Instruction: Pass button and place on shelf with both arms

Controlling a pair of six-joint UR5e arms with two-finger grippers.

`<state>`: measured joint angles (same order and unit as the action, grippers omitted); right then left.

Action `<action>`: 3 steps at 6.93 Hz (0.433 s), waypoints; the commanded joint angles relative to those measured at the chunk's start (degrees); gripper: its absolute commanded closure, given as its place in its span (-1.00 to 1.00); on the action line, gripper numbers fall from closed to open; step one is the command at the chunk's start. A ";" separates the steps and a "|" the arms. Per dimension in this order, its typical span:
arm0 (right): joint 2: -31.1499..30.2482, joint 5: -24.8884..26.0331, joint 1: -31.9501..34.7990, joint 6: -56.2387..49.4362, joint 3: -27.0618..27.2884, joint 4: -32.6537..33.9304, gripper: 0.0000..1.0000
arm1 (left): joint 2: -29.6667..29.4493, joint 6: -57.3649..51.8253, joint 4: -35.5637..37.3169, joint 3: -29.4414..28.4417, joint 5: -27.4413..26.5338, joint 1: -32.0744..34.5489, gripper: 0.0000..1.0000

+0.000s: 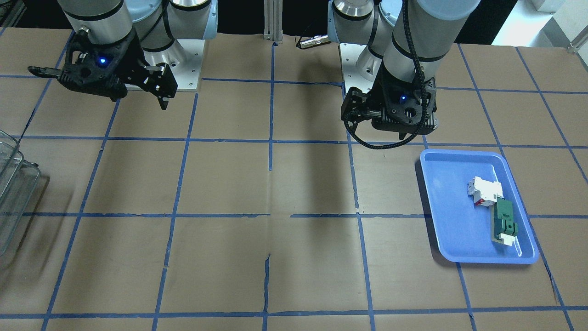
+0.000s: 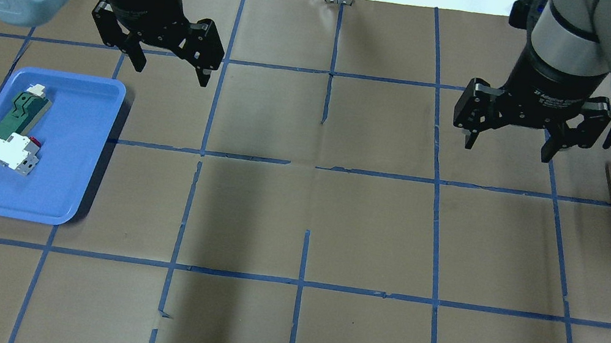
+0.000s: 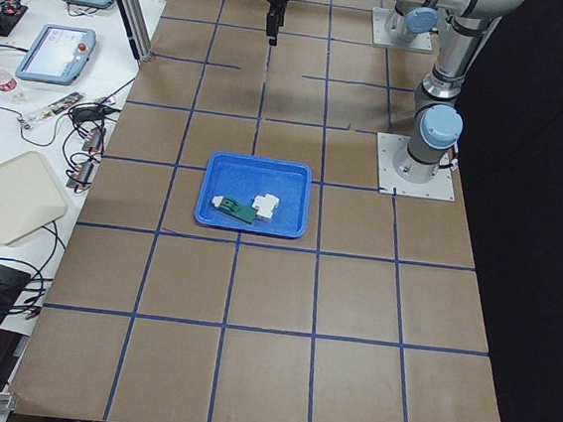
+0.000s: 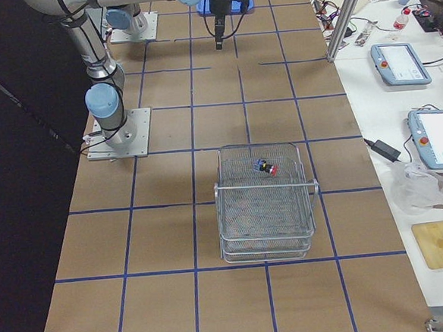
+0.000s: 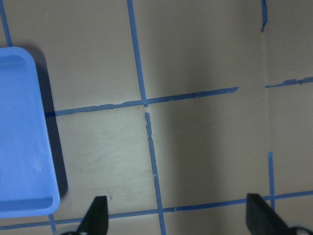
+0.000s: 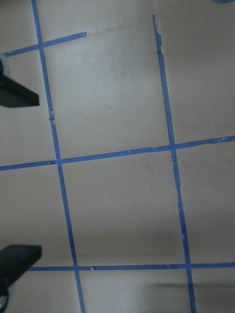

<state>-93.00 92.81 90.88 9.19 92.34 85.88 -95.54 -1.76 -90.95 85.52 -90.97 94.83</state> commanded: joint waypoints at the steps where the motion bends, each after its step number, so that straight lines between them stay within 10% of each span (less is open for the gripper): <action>1: -2.00 -2.28 -2.55 -0.05 0.82 -0.80 -1.00 | 0.00 0.00 -0.02 0.00 0.00 0.00 -1.00; 3: -3.41 -2.72 -2.20 0.04 0.91 -2.12 -1.00 | 0.00 0.09 -0.02 0.00 0.09 0.00 -1.00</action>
<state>-95.67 90.40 88.59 9.16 93.13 84.29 -95.53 -1.70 -90.97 85.52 -90.91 94.83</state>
